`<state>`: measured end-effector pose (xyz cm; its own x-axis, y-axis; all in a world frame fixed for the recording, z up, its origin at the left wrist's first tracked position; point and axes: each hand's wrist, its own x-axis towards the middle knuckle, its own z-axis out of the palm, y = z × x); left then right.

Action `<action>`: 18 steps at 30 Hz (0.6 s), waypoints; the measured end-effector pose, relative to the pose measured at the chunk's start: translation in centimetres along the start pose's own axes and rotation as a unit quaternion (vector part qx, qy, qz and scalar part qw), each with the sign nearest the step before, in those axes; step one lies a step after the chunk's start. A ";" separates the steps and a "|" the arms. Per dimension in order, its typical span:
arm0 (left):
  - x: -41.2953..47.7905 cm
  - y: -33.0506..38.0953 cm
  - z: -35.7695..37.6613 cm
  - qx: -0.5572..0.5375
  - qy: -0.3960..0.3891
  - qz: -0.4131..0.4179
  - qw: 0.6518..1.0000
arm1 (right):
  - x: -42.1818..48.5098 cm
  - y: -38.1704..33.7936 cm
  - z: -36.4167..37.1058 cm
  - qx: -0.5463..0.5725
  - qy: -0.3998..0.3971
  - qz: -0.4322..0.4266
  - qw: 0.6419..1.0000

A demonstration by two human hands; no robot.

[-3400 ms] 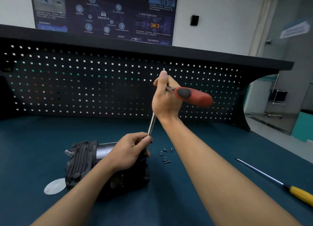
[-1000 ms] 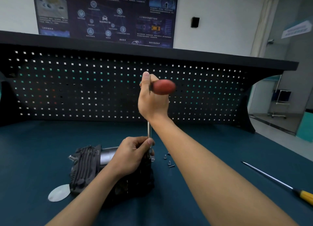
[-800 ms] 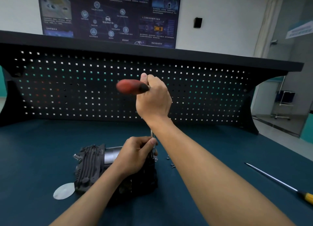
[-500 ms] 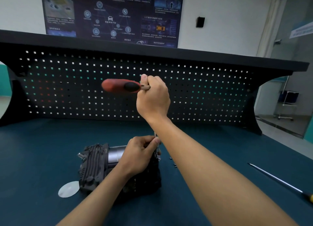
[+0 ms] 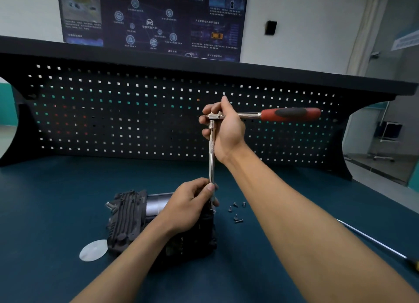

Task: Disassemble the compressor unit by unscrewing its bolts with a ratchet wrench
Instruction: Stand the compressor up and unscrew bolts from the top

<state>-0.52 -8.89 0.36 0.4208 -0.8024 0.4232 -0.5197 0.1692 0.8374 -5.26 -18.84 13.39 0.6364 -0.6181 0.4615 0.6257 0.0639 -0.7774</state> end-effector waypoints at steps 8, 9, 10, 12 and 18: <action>0.0 0.3 0.4 -0.030 -0.013 0.007 0.999 | 0.3 -0.6 -1.5 0.177 -0.106 0.114 0.972; 0.0 0.4 0.4 -0.038 -0.012 0.002 0.999 | 0.2 -0.5 -1.6 0.190 -0.110 0.116 0.968; 0.0 0.4 0.4 -0.047 -0.011 -0.005 0.999 | 0.2 -0.6 -1.7 0.202 -0.113 0.117 0.966; 0.1 0.3 0.4 -0.052 -0.005 -0.011 0.999 | 0.2 -0.6 -1.8 0.208 -0.110 0.116 0.965; 0.1 0.3 0.5 -0.053 0.016 -0.013 0.998 | 0.1 -0.4 -0.9 0.090 -0.090 0.061 0.990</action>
<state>-1.02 -9.23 0.51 0.4580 -0.7890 0.4095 -0.4271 0.2087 0.8798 -5.87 -19.63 13.39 0.7724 -0.4490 0.4492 0.5989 0.2792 -0.7506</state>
